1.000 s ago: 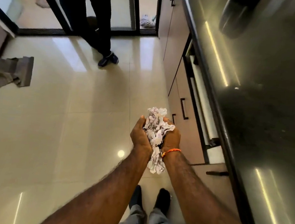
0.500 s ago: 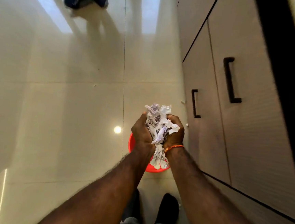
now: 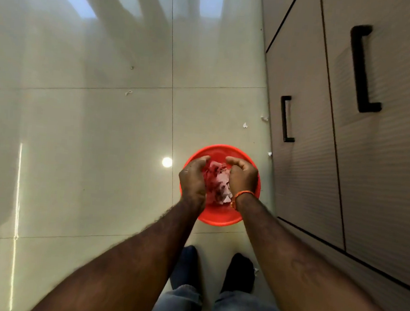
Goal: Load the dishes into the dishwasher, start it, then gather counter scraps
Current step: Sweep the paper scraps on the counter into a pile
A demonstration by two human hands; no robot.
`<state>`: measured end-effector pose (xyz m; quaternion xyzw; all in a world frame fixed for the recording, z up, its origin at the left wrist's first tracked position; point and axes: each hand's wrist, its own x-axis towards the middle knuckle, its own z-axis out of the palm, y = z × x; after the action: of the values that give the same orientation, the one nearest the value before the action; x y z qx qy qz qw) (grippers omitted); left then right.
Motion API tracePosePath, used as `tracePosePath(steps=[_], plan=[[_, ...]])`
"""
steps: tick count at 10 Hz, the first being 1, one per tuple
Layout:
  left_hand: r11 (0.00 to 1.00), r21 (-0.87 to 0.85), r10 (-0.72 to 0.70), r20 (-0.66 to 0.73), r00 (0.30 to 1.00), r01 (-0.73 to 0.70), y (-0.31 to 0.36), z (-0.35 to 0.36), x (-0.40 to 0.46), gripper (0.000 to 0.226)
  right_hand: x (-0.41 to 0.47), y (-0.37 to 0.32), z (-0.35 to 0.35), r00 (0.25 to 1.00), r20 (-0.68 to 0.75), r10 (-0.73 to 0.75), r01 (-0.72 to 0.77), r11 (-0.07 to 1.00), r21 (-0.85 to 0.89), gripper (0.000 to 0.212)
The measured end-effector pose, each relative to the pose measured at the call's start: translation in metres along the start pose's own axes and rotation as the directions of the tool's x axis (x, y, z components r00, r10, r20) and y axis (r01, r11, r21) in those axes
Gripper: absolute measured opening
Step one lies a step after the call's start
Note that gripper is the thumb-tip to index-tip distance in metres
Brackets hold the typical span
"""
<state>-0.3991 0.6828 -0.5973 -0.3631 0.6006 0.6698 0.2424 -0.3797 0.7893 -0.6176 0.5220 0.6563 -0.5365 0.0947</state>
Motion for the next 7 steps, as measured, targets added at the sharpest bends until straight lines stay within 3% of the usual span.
tracePosePath(steps=[2,3,4,5,6,7], plan=[[0.99,0.14,-0.04,0.101,0.994,0.025,0.069,-0.013,-0.075,0.021,-0.069,-0.05,-0.043,0.999,0.018,-0.033,0.034,0.996,-0.085,0.022],[0.965,0.261,-0.053,0.174,0.983,0.006,0.104,-0.017,-0.111,0.021,-0.113,-0.079,-0.061,0.998,0.061,-0.024,0.035,0.981,-0.19,0.017],[0.884,0.457,-0.035,0.273,0.961,-0.097,0.147,-0.023,-0.161,0.036,-0.163,-0.118,-0.087,0.979,0.2,-0.024,0.106,0.906,-0.411,0.022],[0.592,0.73,0.045,0.395,0.917,-0.343,0.187,-0.032,-0.213,0.055,-0.217,-0.154,-0.115,0.948,0.317,-0.033,0.209,0.816,-0.54,0.025],[0.225,0.832,0.051,0.51,0.859,-0.507,0.227,-0.045,-0.273,0.056,-0.269,-0.185,-0.148,0.937,0.34,-0.078,0.279,0.752,-0.597,0.036],[0.067,0.841,0.09,0.53,0.843,-0.536,0.258,-0.062,-0.327,0.06,-0.324,-0.214,-0.181,0.907,0.393,-0.152,0.388,0.662,-0.641,0.047]])
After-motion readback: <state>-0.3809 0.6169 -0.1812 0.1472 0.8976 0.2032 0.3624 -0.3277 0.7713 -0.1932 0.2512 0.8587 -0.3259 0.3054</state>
